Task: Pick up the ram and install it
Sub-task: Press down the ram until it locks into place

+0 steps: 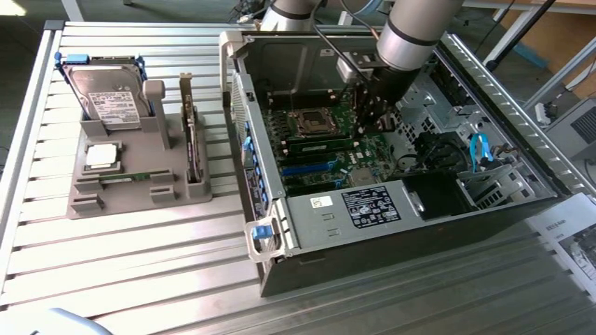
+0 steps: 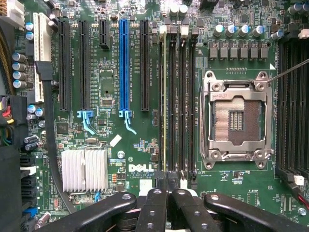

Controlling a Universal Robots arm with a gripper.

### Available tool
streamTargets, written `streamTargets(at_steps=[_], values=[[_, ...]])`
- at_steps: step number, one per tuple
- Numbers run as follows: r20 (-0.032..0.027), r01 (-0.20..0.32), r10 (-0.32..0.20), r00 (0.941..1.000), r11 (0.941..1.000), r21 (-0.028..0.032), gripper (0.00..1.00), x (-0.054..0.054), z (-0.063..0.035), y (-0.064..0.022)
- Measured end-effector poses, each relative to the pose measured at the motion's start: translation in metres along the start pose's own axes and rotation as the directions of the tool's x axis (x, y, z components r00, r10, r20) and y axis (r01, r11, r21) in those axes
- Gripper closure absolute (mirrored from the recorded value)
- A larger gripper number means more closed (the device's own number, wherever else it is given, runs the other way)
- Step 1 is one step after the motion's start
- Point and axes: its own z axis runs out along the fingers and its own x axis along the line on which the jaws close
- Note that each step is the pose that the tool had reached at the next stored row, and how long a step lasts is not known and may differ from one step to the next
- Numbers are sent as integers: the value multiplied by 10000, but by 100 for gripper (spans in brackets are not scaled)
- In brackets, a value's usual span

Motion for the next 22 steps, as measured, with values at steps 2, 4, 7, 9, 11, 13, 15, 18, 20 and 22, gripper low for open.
streamTargets(at_steps=[2,4,7,9,11,13,15,18,20,22], values=[[0,-2,2,10000,10000,8,90,0,9,1],[-2,-1,1,10000,10000,9,90,0,9,1],[0,-1,1,10000,10000,10,90,0,10,0],[2,-1,1,10000,10000,12,90,0,14,0],[1,-1,1,10000,10000,16,90,0,17,0],[0,-2,2,10000,10000,16,90,0,18,1],[0,-1,1,10000,10000,16,90,0,18,0],[5,-1,1,10000,10000,31,90,0,29,0],[0,-1,1,10000,10000,44,90,0,34,0],[-2,-1,1,10000,10000,46,90,1,34,0]])
